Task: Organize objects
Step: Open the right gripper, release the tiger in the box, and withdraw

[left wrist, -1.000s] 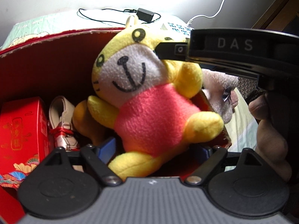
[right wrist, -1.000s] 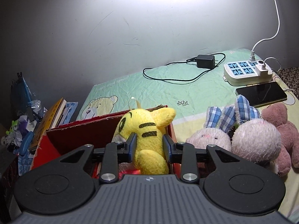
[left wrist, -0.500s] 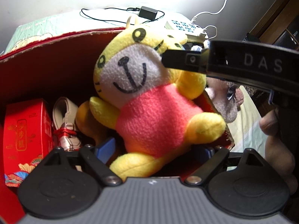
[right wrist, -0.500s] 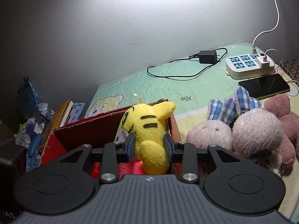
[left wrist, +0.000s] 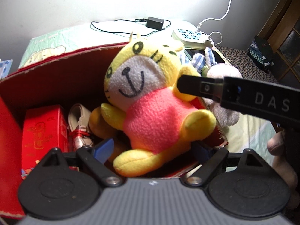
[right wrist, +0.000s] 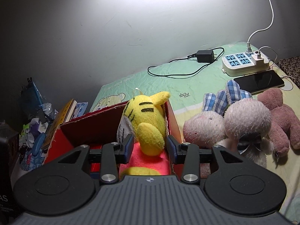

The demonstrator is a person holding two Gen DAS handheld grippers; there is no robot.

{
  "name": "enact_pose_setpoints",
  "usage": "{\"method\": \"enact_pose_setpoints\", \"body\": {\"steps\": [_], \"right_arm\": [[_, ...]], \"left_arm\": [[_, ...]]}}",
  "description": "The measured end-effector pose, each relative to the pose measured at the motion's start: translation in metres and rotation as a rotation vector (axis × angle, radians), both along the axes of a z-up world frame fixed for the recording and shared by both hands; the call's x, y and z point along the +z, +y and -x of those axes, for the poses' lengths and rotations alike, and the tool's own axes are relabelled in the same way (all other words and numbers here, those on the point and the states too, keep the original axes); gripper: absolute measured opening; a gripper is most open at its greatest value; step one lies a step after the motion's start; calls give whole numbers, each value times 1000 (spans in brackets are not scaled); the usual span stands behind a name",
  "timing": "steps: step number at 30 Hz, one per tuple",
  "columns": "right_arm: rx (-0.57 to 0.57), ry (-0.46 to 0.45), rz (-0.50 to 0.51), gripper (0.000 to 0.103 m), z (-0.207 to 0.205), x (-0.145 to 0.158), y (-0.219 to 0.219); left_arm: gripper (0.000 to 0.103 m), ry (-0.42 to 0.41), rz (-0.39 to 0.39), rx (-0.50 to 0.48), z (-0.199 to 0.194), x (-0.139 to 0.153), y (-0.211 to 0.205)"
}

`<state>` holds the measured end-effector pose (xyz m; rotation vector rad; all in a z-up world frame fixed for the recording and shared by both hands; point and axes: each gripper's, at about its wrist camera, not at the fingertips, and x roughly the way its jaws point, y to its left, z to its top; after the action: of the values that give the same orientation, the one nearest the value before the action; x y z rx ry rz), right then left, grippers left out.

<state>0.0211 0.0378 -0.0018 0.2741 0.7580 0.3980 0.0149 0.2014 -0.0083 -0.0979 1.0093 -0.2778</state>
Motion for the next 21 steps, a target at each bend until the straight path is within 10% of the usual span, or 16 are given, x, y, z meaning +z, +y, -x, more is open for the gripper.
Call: {"method": "enact_pose_setpoints", "body": {"steps": [21], "right_arm": [[74, -26, -60, 43, 39, 14, -13]], "left_arm": [[94, -95, -99, 158, 55, 39, 3]]}}
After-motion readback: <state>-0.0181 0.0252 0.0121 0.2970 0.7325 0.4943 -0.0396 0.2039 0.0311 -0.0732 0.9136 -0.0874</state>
